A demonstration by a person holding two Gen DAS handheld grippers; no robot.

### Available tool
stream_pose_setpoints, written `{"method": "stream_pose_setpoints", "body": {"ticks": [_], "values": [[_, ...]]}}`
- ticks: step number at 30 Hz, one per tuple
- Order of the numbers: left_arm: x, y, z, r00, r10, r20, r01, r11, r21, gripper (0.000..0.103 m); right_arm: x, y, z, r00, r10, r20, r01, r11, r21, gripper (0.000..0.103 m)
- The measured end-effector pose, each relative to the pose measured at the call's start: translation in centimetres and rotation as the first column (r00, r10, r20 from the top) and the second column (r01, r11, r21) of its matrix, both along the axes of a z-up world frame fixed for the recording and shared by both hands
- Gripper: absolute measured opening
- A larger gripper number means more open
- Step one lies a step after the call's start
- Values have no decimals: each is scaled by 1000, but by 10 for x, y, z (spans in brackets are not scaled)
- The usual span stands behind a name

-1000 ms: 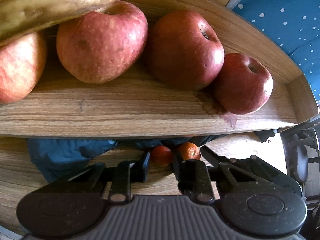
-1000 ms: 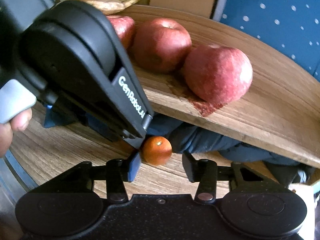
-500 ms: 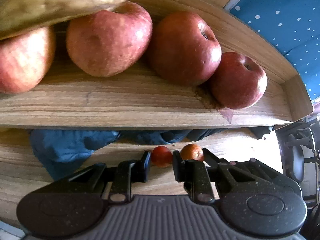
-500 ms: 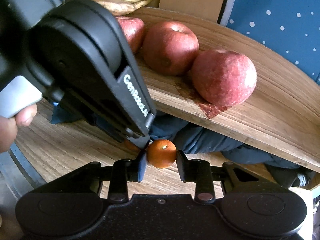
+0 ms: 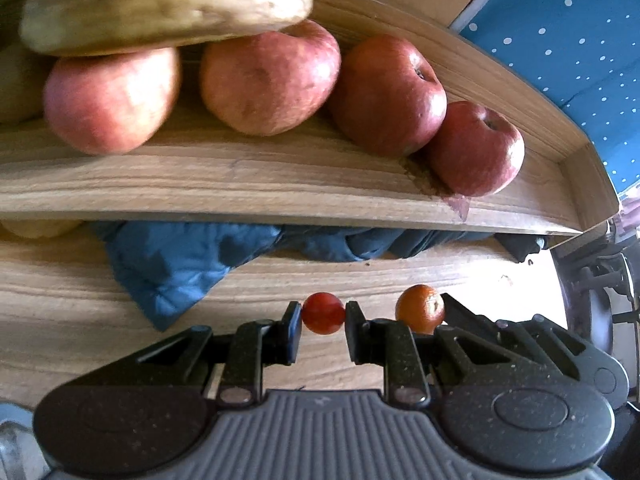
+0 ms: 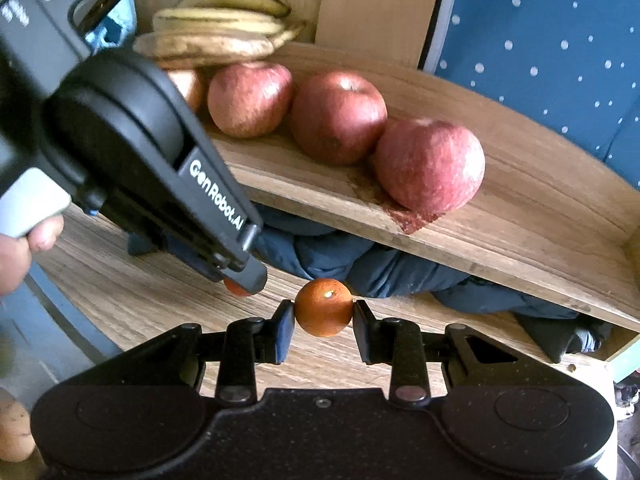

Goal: Organize fruits
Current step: 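Carry the tomato with left tool while right tool carries the mandarin to the tray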

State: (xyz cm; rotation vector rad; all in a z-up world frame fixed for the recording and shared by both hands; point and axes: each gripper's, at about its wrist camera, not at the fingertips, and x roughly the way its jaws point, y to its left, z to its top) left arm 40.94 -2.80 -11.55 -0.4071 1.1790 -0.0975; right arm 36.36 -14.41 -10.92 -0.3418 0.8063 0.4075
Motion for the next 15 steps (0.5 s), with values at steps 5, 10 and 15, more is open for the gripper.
{"method": "stream_pose_setpoints", "body": {"ticks": [5, 10, 15], "values": [[-14, 2, 6, 1000, 12, 8, -13, 1000, 8, 25, -11, 7, 9, 1000, 12, 13, -12, 1000, 10, 33], [-31, 8, 13, 999, 30, 17, -30, 999, 16, 25, -22, 6, 15, 999, 26, 26, -26, 999, 24, 33], [-45, 10, 19, 999, 49, 20, -49, 999, 22, 25, -37, 11, 22, 998, 43, 36, -44, 998, 34, 33]]}}
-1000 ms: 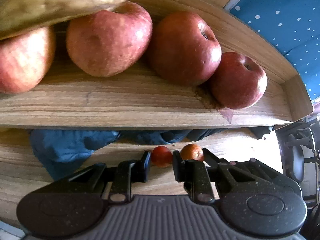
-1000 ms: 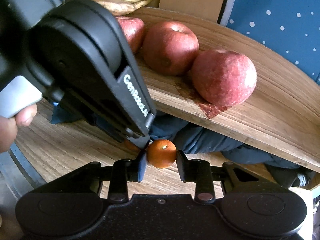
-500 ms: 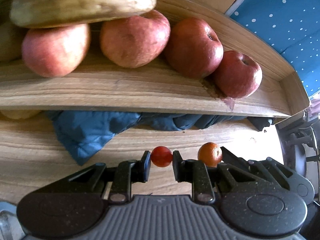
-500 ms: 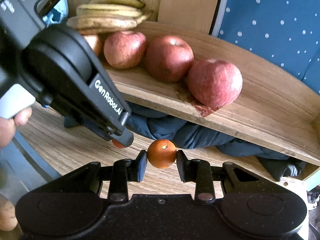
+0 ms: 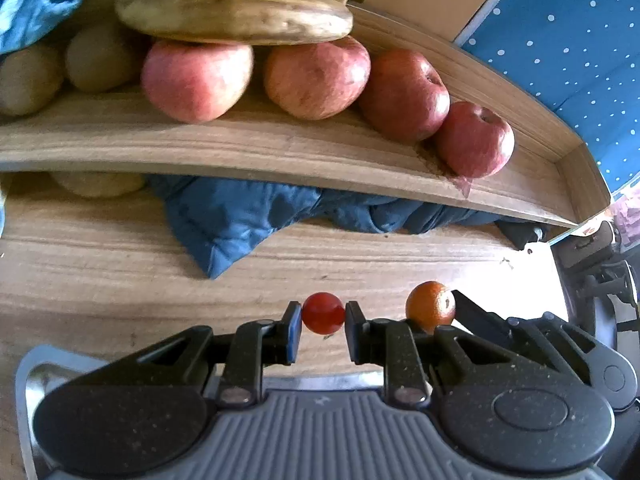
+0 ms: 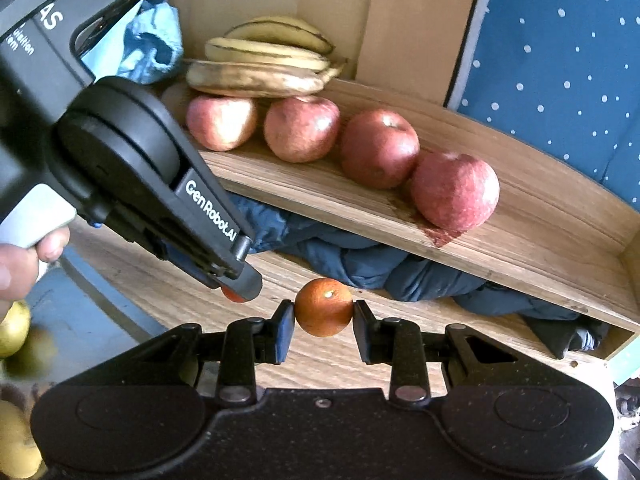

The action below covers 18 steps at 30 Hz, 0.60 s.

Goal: Organize fruits
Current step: 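Carry the tomato with left tool while right tool carries the mandarin to the tray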

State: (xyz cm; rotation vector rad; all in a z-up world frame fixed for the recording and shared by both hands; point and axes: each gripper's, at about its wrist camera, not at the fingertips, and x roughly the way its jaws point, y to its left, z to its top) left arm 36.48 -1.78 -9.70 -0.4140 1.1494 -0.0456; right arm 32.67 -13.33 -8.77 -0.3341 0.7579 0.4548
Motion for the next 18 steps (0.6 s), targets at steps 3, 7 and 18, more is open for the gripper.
{"method": "stream_pose_setpoints", "body": {"ticks": [3, 7, 18], "values": [[-10, 5, 1, 1000, 6, -4, -6, 1000, 2, 25, -8, 1, 2, 1000, 11, 6, -11, 1000, 3, 33], [-21, 5, 2, 1000, 9, -10, -9, 1000, 3, 25, -18, 1, 5, 1000, 19, 9, -19, 1000, 4, 33], [-37, 0, 3, 1000, -4, -22, 4, 1000, 1, 25, -41, -1, 7, 999, 38, 2, -38, 999, 1, 33]]}}
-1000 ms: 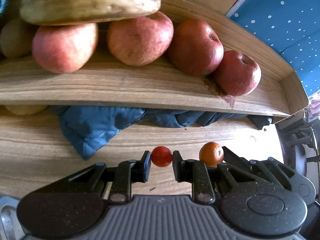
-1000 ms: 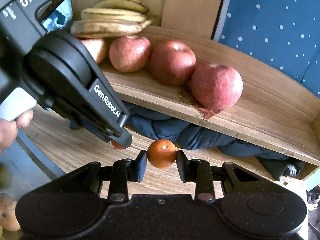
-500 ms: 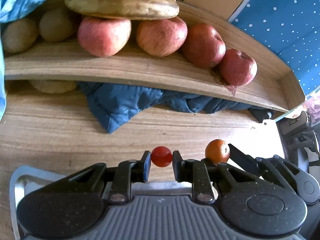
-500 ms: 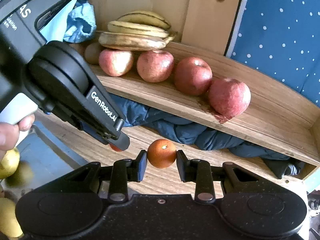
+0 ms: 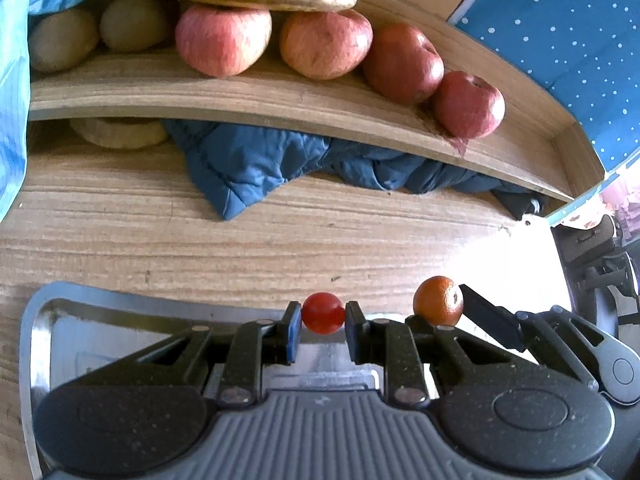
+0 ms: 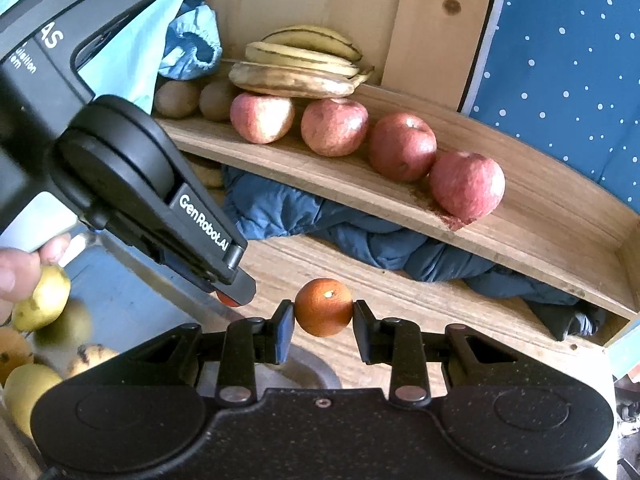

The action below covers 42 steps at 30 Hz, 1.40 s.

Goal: Organize fruits
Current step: 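Carry the tomato with left tool while right tool carries the mandarin to the tray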

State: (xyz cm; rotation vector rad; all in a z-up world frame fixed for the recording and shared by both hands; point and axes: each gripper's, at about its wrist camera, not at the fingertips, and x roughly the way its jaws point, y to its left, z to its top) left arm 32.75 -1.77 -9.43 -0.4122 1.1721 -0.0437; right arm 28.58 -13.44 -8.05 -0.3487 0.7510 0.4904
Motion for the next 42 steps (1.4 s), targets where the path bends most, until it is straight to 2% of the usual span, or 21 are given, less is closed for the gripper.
{"method": "stream_pose_setpoints", "body": {"ticks": [42], "values": [[-34, -15, -10, 998, -29, -49, 29, 1000, 3, 25, -45, -12, -4, 998, -16, -67, 16, 1000, -3, 34]]}}
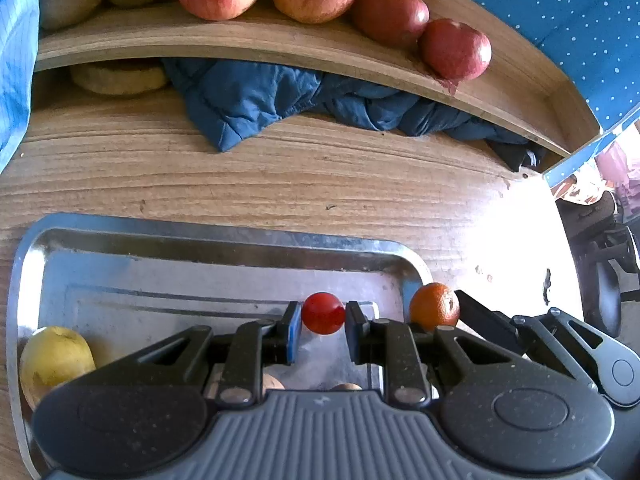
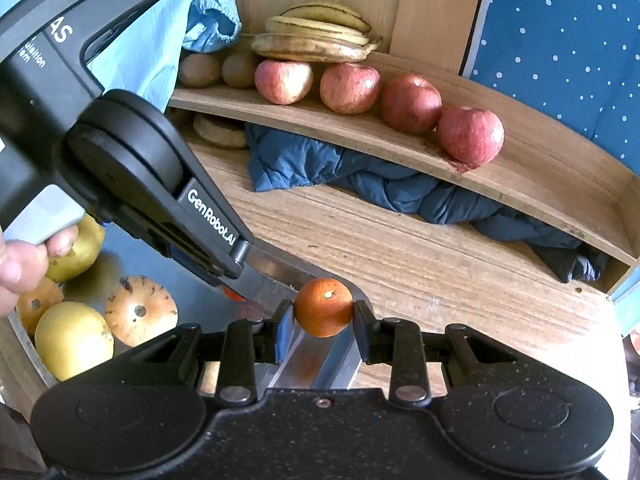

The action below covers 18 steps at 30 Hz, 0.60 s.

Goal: Organize fruits
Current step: 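Carry the tomato with left tool while right tool carries the mandarin to the tray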

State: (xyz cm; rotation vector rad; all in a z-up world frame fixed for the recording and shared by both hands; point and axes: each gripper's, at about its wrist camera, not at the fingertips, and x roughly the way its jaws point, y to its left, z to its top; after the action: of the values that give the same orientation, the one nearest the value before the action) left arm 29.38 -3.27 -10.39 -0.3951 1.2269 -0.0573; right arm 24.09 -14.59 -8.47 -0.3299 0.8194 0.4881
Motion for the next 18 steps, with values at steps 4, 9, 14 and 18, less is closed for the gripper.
{"method": "stream_pose_setpoints", "body": {"ticks": [4, 9, 14, 18], "values": [[-1, -5, -2, 1000, -7, -6, 7, 1000, -1, 25, -2, -1, -1, 1000, -1, -10, 1, 1000, 2, 34], [-3, -9, -4, 1000, -15, -11, 15, 1000, -1, 25, -5, -3, -2, 1000, -9, -24, 9, 1000, 0, 34], [-2, -11, -6, 1000, -19, -20, 19, 1000, 1, 25, -9, -5, -3, 999, -14, -40, 14, 1000, -3, 34], [-3, -12, -7, 999, -21, -28, 21, 1000, 2, 25, -10, -6, -4, 999, -17, -52, 17, 1000, -7, 34]]}}
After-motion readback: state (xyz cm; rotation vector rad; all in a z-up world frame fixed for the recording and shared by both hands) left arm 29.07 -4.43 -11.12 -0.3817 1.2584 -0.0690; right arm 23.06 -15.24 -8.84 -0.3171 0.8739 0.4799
